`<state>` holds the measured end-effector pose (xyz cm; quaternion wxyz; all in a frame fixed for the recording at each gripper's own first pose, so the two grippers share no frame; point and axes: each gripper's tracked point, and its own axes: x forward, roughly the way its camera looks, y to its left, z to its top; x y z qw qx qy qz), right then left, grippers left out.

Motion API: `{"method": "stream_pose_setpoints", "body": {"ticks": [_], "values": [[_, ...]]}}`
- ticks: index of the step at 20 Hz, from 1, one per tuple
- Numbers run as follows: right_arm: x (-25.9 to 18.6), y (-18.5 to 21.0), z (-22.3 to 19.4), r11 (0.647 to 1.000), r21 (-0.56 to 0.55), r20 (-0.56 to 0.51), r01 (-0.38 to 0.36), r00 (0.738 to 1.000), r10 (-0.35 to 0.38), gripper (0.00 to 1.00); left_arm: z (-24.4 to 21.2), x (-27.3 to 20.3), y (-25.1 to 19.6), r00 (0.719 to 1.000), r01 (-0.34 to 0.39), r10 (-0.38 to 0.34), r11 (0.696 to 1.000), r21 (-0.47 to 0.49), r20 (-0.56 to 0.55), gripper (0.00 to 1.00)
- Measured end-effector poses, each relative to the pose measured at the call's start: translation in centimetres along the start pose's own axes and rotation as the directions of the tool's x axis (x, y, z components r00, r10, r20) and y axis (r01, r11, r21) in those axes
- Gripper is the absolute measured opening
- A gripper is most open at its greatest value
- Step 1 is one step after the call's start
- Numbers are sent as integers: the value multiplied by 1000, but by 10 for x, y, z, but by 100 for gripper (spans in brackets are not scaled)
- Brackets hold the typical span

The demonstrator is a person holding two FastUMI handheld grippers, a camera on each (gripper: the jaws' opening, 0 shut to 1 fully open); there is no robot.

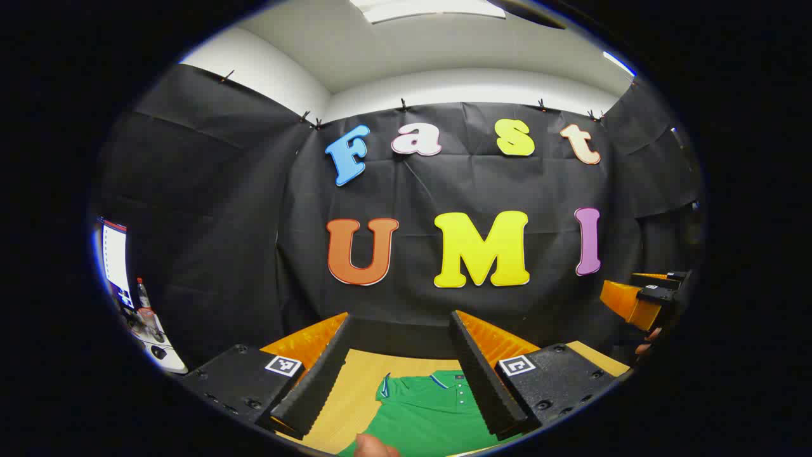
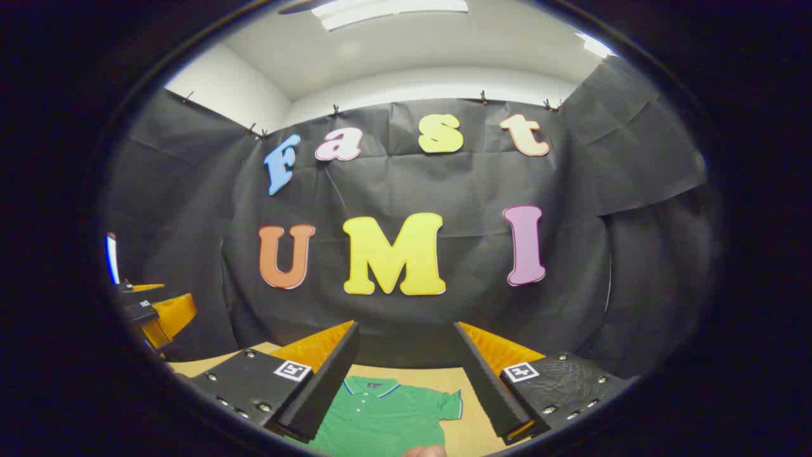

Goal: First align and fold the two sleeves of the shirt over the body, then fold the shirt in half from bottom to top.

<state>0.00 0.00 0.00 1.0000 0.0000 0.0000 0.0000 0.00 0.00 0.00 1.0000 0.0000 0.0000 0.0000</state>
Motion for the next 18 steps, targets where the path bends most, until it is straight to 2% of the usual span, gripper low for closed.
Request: {"method": "stream_pose_setpoints", "body": {"ticks": [6,7,8,15,18], "values": [[9,12,-4,997,-41,-43,67,997,-69,94,-18,26,3,997,67,-69,997,-39,-44,97],[10,16,-5,996,-54,-42,70,996,-72,94,-20,27,6,996,71,-72,997,-37,-47,100],[10,20,-6,995,-66,-48,74,996,-77,94,-23,29,7,995,79,-81,996,-39,-52,97],[9,40,-13,992,-86,-57,88,994,-93,94,-29,36,18,990,117,-121,992,-50,-69,97],[17,48,-23,994,-78,-80,77,993,-84,94,-25,38,22,991,121,-122,992,-25,-60,97]]}}
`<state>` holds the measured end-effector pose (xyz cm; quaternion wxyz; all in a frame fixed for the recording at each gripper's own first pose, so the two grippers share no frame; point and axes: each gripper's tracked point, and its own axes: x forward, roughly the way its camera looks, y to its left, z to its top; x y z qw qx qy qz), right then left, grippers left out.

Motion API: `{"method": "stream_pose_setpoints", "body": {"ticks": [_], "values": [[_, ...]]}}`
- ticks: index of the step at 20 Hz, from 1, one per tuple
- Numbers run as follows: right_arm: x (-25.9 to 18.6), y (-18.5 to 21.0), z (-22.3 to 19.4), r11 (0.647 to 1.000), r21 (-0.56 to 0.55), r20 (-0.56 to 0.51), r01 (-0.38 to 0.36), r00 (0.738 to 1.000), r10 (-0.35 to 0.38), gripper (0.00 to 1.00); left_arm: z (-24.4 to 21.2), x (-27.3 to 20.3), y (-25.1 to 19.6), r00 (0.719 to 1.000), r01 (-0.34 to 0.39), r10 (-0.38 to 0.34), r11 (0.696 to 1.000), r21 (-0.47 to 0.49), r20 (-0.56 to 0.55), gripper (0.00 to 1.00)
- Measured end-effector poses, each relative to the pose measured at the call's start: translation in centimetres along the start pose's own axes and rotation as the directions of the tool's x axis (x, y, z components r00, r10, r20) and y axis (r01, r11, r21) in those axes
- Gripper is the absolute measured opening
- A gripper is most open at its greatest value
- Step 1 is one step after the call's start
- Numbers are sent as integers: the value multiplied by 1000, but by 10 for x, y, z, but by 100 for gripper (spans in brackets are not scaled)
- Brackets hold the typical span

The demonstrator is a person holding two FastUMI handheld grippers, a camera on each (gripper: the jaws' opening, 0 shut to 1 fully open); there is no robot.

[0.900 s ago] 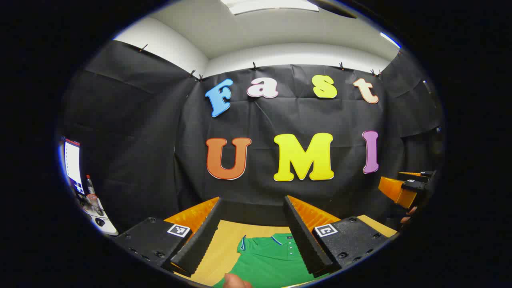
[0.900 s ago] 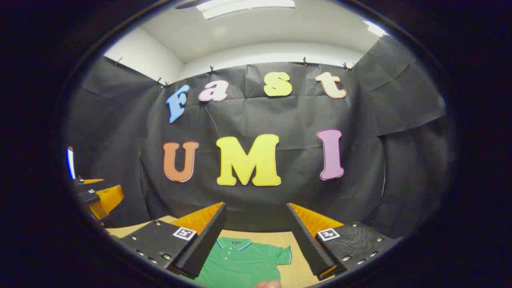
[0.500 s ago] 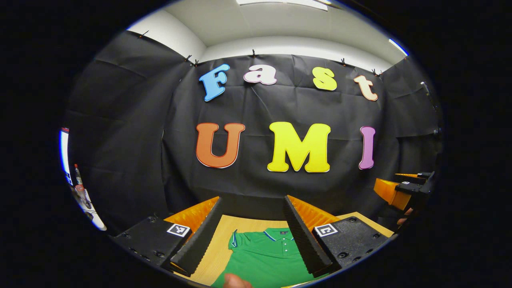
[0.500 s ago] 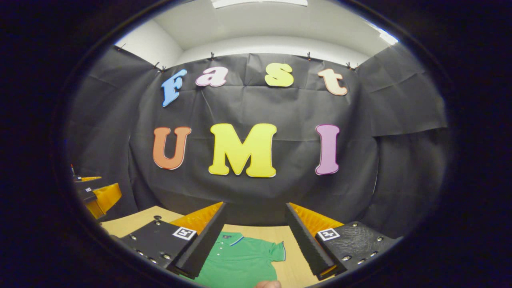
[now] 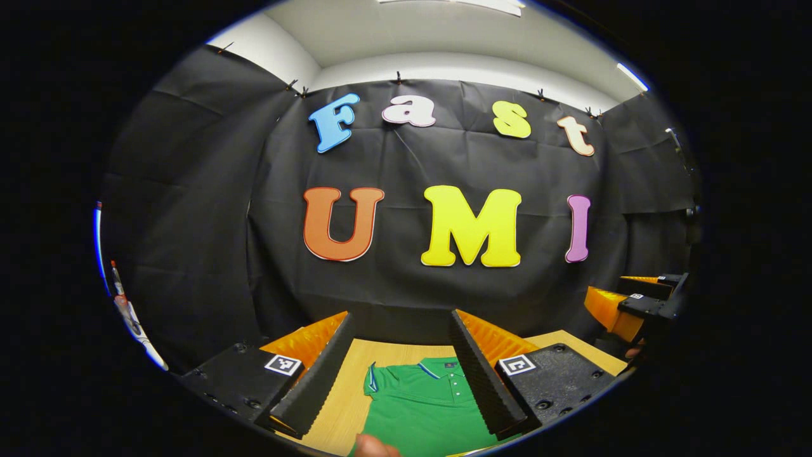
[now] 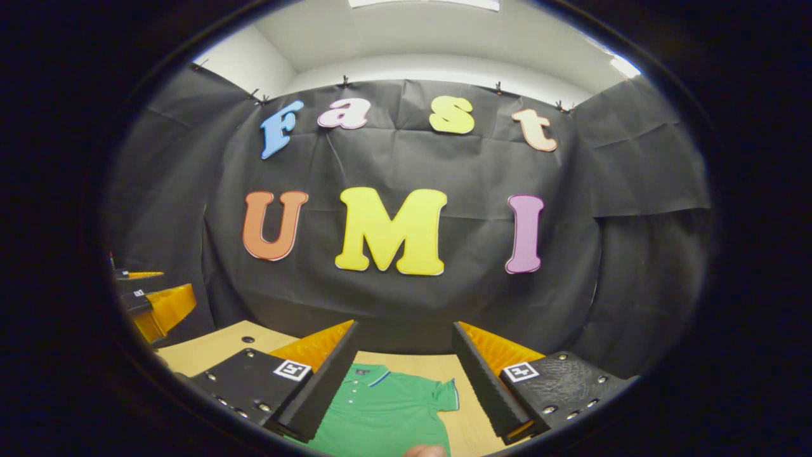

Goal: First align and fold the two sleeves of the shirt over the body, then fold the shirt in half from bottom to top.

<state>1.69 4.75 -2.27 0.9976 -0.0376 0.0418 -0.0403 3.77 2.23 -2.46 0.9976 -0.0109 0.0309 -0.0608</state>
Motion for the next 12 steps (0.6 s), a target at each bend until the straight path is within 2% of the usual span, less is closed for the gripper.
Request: {"method": "stream_pose_setpoints", "body": {"ticks": [7,12], "values": [[26,12,-8,1000,0,-31,-20,999,20,94,-5,-1,8,1000,-20,20,1000,2,-10,97],[87,-28,-48,998,-65,-120,22,992,-30,94,-14,7,18,999,-37,37,999,5,-25,97]]}}
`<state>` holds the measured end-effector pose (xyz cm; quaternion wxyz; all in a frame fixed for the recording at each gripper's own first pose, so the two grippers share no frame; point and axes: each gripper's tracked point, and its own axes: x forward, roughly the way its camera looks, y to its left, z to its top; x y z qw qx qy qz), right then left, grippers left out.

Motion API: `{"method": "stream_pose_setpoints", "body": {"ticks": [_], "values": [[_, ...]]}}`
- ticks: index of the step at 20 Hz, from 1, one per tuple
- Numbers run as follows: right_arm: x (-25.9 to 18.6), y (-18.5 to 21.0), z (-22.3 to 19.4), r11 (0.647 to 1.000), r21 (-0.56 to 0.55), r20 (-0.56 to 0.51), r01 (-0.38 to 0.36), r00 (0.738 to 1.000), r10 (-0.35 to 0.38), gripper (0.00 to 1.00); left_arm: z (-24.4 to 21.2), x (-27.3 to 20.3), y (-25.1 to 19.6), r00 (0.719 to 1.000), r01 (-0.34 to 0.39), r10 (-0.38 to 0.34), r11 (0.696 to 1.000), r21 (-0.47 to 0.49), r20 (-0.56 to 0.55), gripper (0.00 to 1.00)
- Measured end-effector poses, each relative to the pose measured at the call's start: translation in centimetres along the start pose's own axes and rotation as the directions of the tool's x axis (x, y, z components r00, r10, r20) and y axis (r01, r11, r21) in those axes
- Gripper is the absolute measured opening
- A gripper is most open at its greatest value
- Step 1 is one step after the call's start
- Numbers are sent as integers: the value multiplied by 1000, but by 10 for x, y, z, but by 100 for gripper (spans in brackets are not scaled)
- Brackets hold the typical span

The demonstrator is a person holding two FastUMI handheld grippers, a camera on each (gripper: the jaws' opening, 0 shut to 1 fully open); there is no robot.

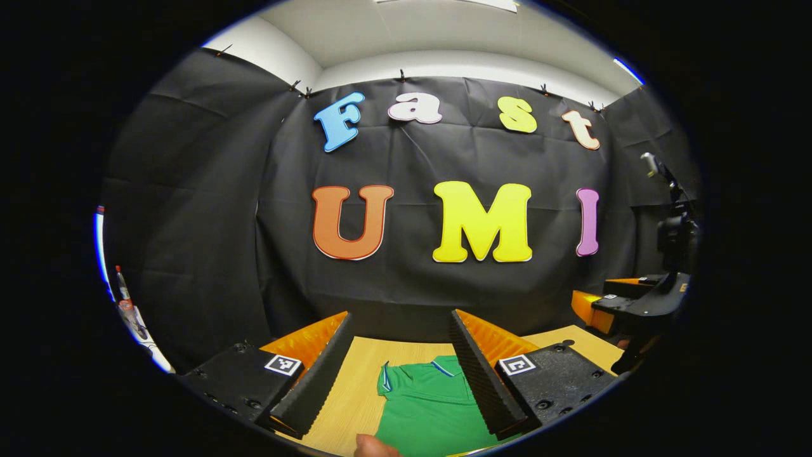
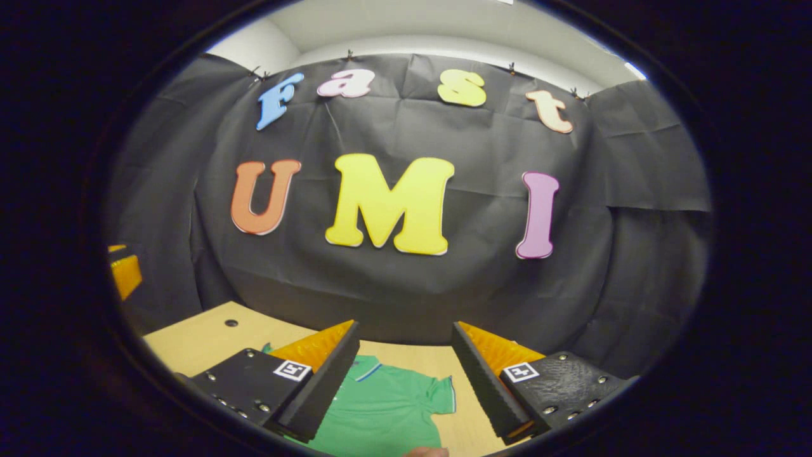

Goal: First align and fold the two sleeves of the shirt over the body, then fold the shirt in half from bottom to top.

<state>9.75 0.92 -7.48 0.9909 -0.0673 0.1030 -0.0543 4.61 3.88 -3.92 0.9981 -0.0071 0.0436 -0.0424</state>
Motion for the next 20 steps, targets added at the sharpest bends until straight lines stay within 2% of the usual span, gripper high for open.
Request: {"method": "stream_pose_setpoints", "body": {"ticks": [3,5,8,11,13,16,20], "values": [[62,-43,-50,998,-15,-110,65,992,-67,94,-8,0,-4,1000,12,-12,1000,-3,-27,97],[107,-63,-97,997,17,-214,77,974,-72,94,-14,3,-6,999,16,-16,1000,7,-44,97],[165,-80,-165,996,46,-376,80,925,-57,94,-19,8,-8,998,18,-17,1000,13,-68,97],[209,-88,-228,990,94,-510,106,859,-44,94,-31,16,-15,994,21,-19,1000,18,-109,97],[225,-98,-253,986,91,-561,139,825,-64,94,-36,17,-17,992,20,-17,1000,23,-128,97],[243,-105,-281,989,52,-599,141,796,-82,94,-40,20,-22,990,13,-8,999,32,-142,97],[249,-94,-299,994,49,-615,101,787,-50,94,-47,17,-27,986,7,-2,999,32,-169,97]]}}
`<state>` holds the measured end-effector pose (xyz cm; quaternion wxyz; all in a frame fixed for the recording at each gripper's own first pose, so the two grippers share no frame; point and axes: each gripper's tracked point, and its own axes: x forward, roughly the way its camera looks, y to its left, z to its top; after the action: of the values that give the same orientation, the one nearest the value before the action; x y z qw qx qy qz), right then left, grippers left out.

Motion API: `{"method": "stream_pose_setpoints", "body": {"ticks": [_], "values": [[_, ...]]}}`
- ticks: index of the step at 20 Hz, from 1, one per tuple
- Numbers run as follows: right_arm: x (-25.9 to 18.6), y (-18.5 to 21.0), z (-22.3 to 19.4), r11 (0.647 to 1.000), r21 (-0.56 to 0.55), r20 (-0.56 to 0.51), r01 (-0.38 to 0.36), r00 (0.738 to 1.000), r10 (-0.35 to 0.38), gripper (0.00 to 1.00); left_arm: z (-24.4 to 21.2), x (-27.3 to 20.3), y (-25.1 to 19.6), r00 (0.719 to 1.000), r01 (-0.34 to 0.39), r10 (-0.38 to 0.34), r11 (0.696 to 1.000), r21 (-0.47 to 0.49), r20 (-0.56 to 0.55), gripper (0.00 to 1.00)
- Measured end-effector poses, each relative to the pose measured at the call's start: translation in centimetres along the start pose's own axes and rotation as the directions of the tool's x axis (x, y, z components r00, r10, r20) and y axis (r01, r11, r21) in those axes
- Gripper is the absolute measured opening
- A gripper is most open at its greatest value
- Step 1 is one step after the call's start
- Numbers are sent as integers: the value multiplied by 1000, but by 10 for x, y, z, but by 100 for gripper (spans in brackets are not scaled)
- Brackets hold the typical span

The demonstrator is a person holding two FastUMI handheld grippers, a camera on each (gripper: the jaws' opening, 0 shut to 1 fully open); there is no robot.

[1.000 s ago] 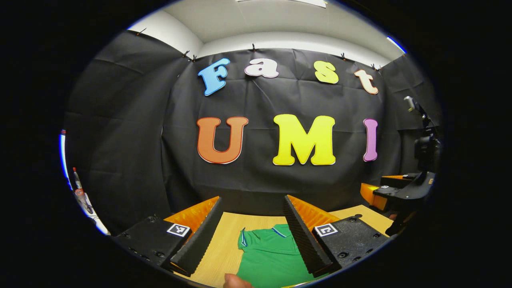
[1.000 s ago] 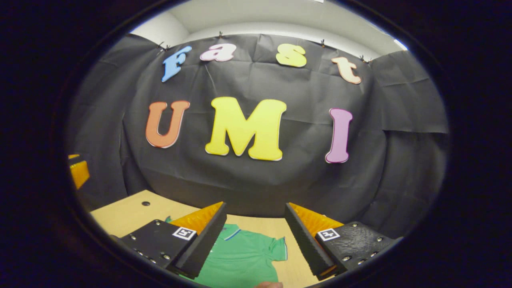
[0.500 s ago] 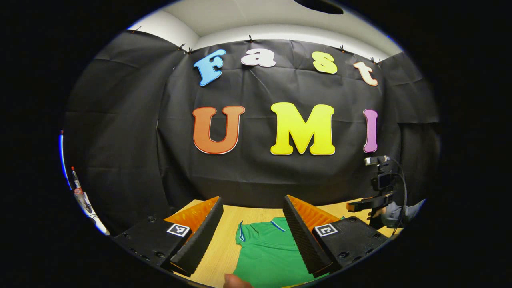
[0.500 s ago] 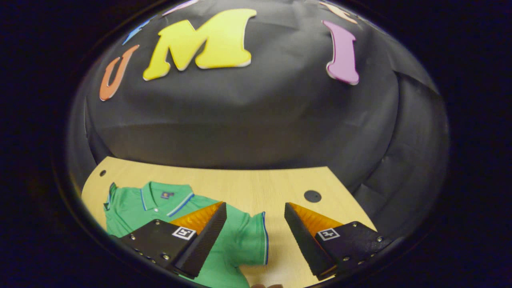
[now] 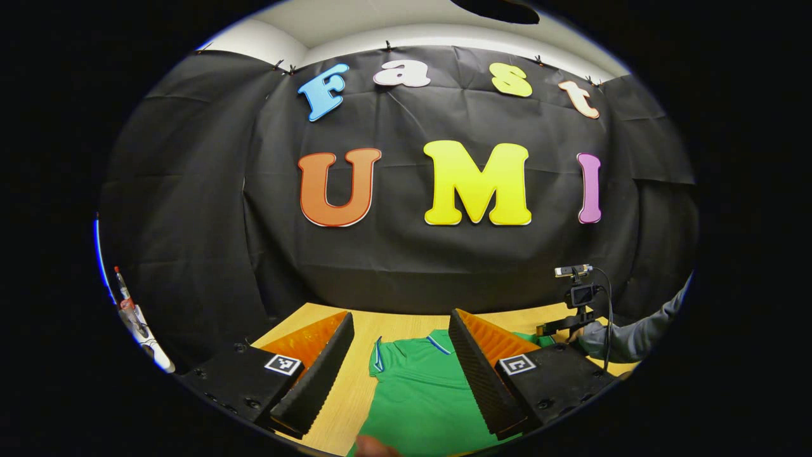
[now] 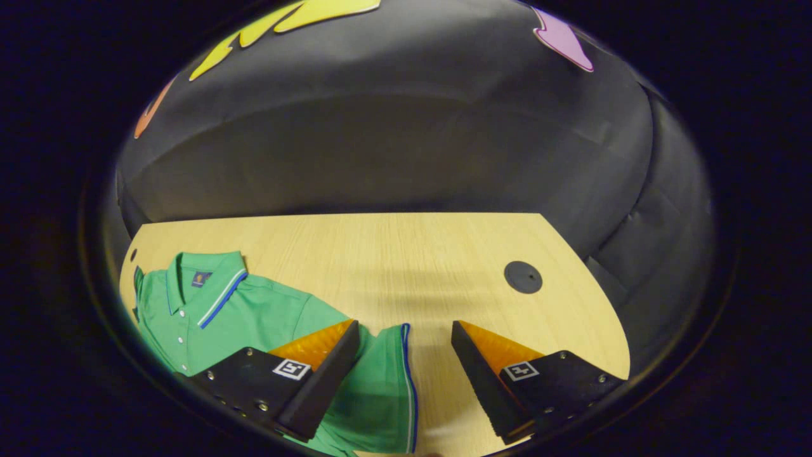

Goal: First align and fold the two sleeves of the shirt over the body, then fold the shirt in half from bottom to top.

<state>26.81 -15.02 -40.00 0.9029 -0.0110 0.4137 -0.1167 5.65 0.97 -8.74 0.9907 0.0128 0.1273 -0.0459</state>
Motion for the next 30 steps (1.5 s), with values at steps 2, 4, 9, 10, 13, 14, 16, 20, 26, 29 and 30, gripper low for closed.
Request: {"method": "stream_pose_setpoints", "body": {"ticks": [2,4,9,10,13,14,16,20,26,29,30], "values": [[4,4,-4,1000,-3,-9,-12,1000,12,94,-2,-2,2,1000,-11,11,1000,-5,-6,97],[7,10,-15,999,9,-42,-32,999,32,87,-4,-2,3,1000,-21,21,1000,-4,-12,97],[3,20,-16,996,84,-77,-43,996,50,26,-15,-6,7,998,-42,42,999,-15,-40,98],[2,23,-14,996,76,-72,-35,997,40,7,-15,-8,8,998,-47,46,999,-15,-40,98],[2,28,-16,999,27,-62,-28,998,30,2,-14,-12,11,998,-56,56,998,-10,-36,98],[1,29,-14,999,20,-53,-27,998,28,1,-14,-12,13,998,-60,60,998,-8,-36,98],[-4,30,-6,1000,18,-25,-21,999,21,1,-14,-14,14,997,-69,69,998,-8,-33,98],[-16,39,8,999,10,17,-40,999,40,1,-14,-17,18,996,-83,83,996,-13,-26,98],[-50,70,20,994,-12,72,-106,992,106,1,-16,-19,20,995,-95,94,995,-27,-21,97],[-68,96,19,988,-54,103,-146,983,151,1,-16,-18,20,995,-97,97,995,-25,-16,98],[-74,105,16,985,-62,103,-159,981,164,1,-16,-19,19,995,-99,99,995,-26,-15,98]]}}
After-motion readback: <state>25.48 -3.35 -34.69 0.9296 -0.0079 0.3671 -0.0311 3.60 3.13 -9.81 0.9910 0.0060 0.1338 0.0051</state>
